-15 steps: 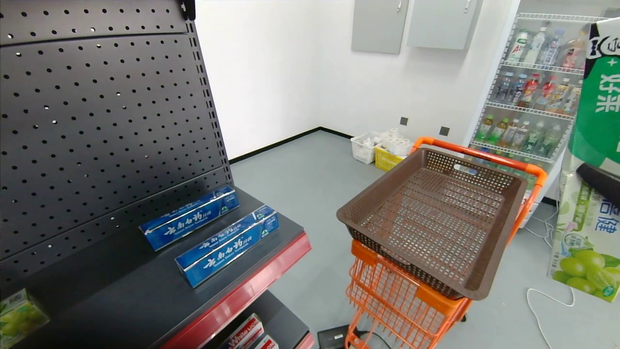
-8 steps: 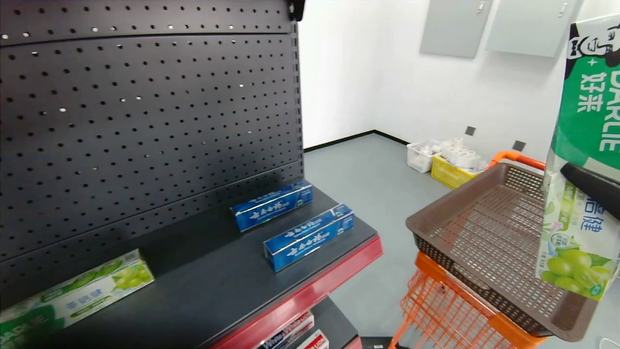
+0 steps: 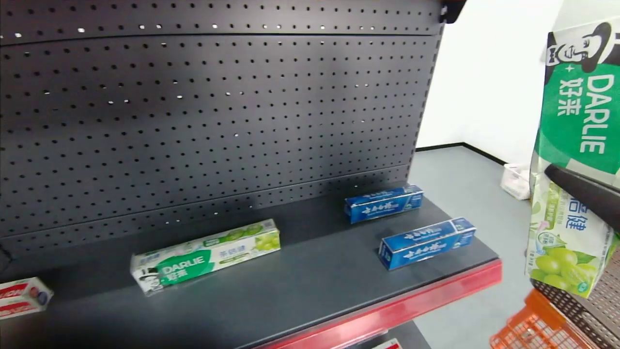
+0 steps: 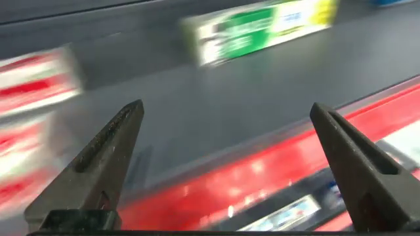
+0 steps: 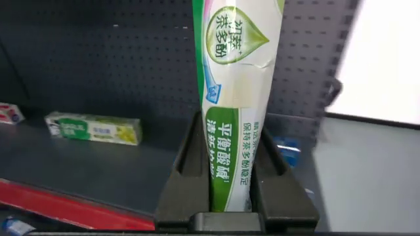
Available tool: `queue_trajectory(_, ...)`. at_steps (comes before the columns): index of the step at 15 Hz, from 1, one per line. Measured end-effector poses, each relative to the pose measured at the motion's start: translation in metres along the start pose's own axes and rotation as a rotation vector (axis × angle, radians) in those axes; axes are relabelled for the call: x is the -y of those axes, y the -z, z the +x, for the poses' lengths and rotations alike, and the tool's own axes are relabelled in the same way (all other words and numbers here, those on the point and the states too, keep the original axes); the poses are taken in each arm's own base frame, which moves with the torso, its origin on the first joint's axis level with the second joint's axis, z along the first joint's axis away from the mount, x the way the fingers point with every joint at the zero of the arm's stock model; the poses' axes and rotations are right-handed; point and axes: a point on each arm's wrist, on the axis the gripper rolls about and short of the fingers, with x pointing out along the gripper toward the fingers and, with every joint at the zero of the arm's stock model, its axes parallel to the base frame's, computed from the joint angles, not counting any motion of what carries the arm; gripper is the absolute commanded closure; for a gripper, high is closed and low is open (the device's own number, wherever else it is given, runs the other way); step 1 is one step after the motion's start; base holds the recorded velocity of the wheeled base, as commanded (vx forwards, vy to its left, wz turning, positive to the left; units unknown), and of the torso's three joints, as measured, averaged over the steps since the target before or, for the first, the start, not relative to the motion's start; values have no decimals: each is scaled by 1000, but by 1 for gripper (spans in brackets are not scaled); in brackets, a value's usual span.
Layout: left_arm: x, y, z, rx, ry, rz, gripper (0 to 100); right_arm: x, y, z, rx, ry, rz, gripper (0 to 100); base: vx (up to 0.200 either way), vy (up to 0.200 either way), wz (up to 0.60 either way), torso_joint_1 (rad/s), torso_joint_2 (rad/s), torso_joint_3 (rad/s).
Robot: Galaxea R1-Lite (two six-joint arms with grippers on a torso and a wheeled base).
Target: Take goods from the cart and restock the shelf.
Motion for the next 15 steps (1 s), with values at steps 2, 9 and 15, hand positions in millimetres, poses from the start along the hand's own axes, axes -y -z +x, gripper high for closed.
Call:
queue_trajectory(2,0,0,0,0,0,0,0,0,2,2,-9,0,2,100,0,0,600,5,0,0)
queue_trajectory(9,0,0,0,1,-1,0,0,0,8,0,-31,6,3,100,0,0,171,0,1,1)
queue_trajectory(15,0,0,0,0,0,0,0,-1,11,4,-43,-32,19,100,0,0,0,0,0,0)
